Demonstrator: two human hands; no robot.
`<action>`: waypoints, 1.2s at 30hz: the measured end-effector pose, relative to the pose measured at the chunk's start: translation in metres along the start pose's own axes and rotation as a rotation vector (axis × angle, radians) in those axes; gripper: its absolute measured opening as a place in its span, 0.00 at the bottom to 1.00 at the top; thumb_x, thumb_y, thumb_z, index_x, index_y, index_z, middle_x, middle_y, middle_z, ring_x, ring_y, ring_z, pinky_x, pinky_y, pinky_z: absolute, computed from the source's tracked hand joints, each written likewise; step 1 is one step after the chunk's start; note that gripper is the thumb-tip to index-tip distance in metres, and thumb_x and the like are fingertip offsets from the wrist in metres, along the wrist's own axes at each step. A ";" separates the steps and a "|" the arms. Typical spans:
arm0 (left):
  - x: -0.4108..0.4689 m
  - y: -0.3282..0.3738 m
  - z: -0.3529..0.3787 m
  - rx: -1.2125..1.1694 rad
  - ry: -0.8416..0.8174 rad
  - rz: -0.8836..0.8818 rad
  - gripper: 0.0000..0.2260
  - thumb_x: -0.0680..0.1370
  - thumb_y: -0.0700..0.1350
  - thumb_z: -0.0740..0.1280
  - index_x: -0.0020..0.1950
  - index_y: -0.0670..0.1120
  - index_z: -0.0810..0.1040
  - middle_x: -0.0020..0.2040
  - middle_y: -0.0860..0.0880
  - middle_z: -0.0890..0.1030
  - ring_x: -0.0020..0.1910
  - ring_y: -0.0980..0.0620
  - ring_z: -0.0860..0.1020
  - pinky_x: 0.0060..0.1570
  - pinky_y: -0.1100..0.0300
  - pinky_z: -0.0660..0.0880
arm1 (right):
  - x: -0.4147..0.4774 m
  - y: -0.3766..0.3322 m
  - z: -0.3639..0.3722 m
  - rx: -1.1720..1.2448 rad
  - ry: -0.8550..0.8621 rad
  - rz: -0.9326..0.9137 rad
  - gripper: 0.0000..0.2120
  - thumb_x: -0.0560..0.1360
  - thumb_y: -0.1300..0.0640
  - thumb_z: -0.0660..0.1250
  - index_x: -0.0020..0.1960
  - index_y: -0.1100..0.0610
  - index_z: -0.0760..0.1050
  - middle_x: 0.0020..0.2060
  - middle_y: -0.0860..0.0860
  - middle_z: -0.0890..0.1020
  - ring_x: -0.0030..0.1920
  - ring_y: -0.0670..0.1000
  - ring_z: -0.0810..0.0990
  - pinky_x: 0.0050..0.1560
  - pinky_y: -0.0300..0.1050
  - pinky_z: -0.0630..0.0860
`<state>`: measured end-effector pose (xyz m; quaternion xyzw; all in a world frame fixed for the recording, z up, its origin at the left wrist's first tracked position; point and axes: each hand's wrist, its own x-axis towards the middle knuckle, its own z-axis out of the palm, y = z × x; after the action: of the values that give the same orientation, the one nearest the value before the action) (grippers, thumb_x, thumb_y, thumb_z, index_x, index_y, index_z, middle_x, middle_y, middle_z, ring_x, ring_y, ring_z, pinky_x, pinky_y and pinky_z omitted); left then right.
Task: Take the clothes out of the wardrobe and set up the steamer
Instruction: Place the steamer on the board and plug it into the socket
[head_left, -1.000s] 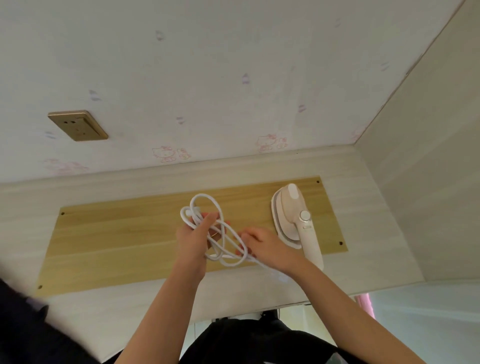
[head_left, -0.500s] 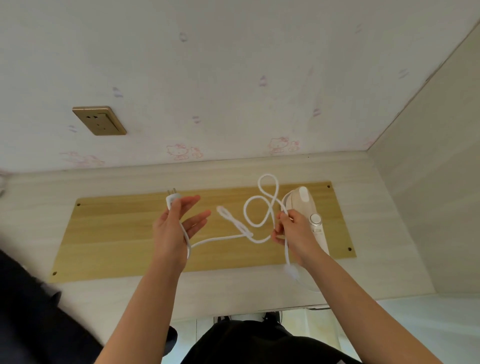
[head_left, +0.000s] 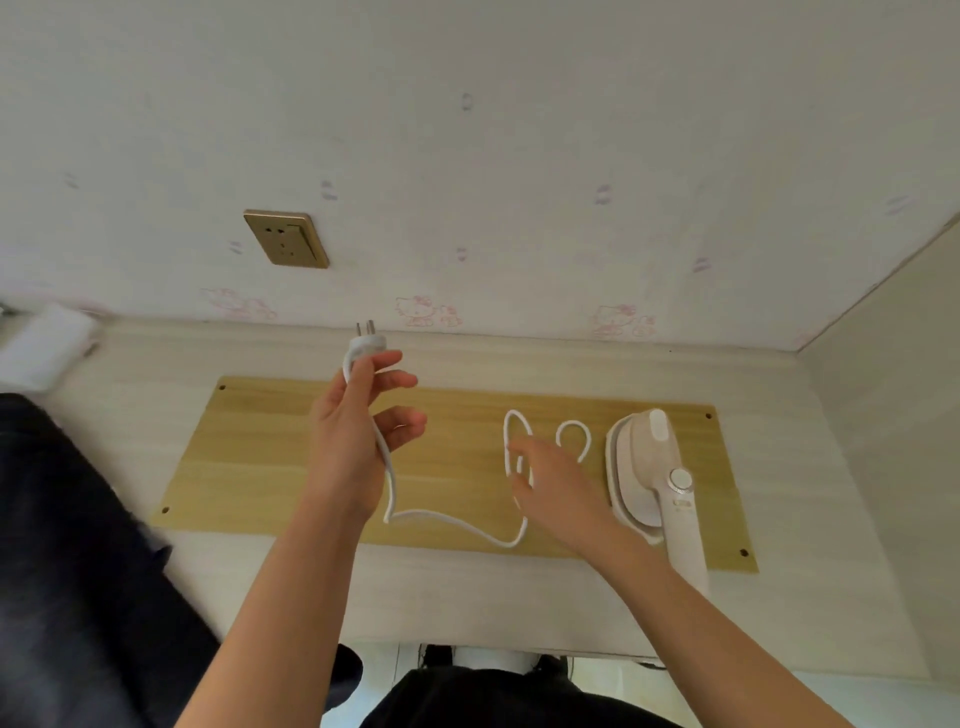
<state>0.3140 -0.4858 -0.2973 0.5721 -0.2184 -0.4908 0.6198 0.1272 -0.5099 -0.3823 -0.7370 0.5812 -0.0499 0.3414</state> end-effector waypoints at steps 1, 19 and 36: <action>0.001 0.005 -0.003 -0.014 -0.012 0.007 0.14 0.82 0.51 0.58 0.56 0.45 0.79 0.40 0.49 0.80 0.26 0.51 0.76 0.29 0.61 0.74 | 0.001 -0.015 0.006 0.048 -0.071 -0.071 0.20 0.78 0.58 0.61 0.69 0.56 0.69 0.67 0.53 0.73 0.67 0.53 0.71 0.66 0.46 0.67; 0.050 0.086 -0.133 0.084 -0.153 0.163 0.13 0.82 0.45 0.59 0.57 0.42 0.80 0.42 0.47 0.81 0.31 0.49 0.74 0.38 0.58 0.75 | 0.050 -0.125 0.094 0.113 -0.229 -0.180 0.14 0.82 0.55 0.54 0.53 0.56 0.78 0.34 0.39 0.71 0.34 0.43 0.69 0.34 0.31 0.64; 0.062 0.069 -0.177 0.417 -0.086 0.222 0.10 0.81 0.41 0.62 0.47 0.46 0.84 0.44 0.49 0.85 0.33 0.47 0.81 0.40 0.55 0.81 | 0.096 -0.205 0.057 0.524 -0.019 -0.143 0.11 0.80 0.60 0.59 0.59 0.57 0.77 0.50 0.53 0.84 0.52 0.50 0.82 0.58 0.47 0.77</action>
<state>0.5126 -0.4613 -0.2956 0.6388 -0.4027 -0.3878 0.5286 0.3534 -0.5517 -0.3414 -0.6633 0.4915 -0.2156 0.5215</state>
